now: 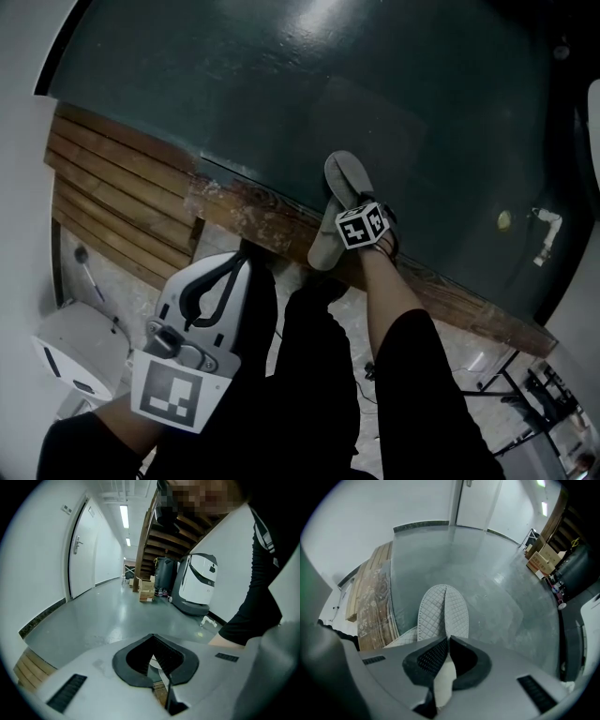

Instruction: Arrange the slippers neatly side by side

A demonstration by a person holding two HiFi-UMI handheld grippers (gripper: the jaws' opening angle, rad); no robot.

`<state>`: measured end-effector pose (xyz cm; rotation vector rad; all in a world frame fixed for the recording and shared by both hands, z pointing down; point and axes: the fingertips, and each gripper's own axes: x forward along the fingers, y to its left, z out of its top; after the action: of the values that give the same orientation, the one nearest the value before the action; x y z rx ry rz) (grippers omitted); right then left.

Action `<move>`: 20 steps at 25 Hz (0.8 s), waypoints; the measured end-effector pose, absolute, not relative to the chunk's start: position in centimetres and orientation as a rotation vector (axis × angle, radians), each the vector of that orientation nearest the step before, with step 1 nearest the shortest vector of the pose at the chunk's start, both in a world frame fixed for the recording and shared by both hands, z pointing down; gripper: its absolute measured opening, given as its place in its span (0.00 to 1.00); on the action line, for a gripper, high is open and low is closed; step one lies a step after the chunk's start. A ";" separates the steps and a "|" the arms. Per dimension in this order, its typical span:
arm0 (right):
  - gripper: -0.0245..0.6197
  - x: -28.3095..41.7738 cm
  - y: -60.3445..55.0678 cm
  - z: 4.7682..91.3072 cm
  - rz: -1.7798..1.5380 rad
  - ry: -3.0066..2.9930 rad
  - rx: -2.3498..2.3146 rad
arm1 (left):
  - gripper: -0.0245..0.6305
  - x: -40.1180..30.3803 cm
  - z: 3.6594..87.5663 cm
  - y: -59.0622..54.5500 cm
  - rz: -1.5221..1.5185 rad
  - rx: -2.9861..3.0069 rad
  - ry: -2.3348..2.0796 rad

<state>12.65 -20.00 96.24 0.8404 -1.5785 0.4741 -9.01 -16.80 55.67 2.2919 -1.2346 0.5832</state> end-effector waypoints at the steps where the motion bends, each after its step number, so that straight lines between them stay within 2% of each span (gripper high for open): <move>1: 0.06 12.8 -20.1 96.1 0.480 -1.575 0.851 | 0.04 -8.7 55.6 -17.2 0.579 2.301 -1.233; 20: 0.05 20.4 -13.5 92.0 0.900 -1.390 1.204 | 0.04 -3.2 54.4 -17.7 0.562 2.485 -1.100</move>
<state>20.41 -13.45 92.05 1.2036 -1.3901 0.9000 -3.16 -17.66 54.44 2.4849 -1.0999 0.5624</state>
